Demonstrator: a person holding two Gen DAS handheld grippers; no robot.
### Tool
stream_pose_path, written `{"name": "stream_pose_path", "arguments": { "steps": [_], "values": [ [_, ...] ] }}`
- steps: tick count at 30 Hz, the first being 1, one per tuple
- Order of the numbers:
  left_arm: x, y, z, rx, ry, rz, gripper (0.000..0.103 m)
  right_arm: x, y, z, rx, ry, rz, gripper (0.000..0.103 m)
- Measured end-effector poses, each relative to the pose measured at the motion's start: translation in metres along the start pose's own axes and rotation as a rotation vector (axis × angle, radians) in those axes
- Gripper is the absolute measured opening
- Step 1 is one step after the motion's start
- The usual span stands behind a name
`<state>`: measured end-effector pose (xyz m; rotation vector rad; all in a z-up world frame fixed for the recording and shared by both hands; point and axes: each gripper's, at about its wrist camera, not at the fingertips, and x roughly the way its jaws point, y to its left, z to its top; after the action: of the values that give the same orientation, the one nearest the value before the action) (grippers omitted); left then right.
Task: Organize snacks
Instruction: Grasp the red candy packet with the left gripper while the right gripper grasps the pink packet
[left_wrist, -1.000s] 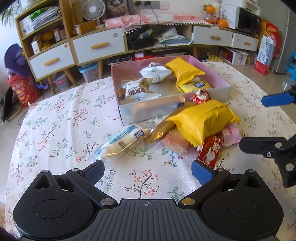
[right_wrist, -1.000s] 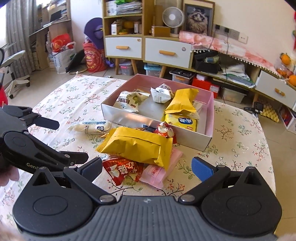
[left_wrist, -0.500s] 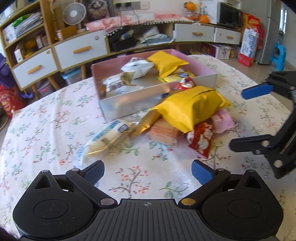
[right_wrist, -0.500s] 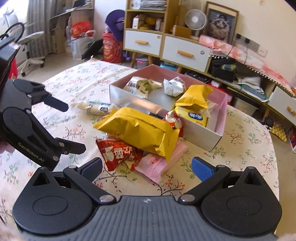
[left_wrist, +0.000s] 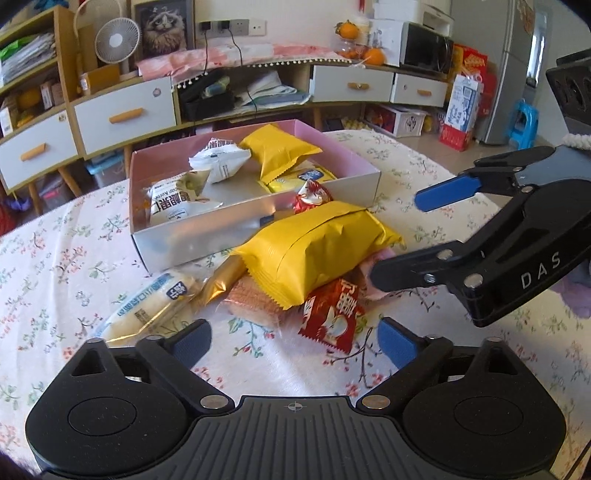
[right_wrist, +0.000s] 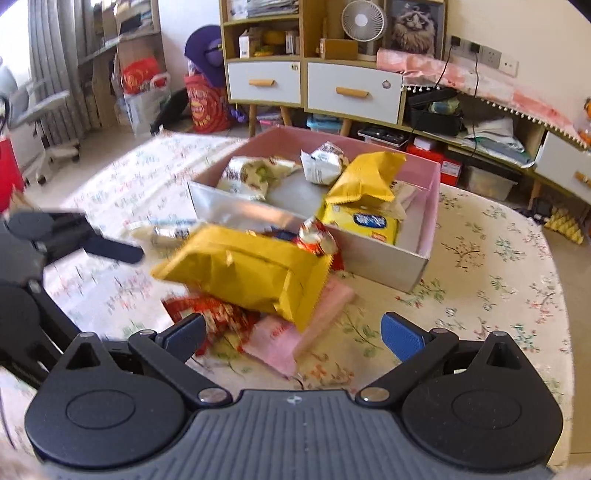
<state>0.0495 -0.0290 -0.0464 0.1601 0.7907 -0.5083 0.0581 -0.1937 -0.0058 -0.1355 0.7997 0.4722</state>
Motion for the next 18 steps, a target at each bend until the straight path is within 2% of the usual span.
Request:
{"name": "stream_pose_path", "arguments": {
  "steps": [2,6,9,14,18],
  "values": [
    [0.002,0.002,0.000,-0.023,0.004,-0.023,0.086,0.001,0.001,0.006,0.026,-0.008,0.030,0.101],
    [0.006,0.006,-0.001,-0.058,0.027,-0.065,0.064,0.008,-0.001,0.016,0.100,0.002,0.078,0.102],
    [0.009,0.009,-0.004,-0.069,0.043,-0.075,0.055,0.017,0.002,0.022,0.129,0.026,0.082,0.103],
    [0.011,0.008,-0.005,-0.070,0.052,-0.085,0.054,0.028,0.006,0.029,0.185,0.059,0.081,0.103],
    [0.011,0.006,-0.005,-0.069,0.053,-0.093,0.054,0.040,0.006,0.031,0.238,0.102,0.027,0.103]
  ]
}}
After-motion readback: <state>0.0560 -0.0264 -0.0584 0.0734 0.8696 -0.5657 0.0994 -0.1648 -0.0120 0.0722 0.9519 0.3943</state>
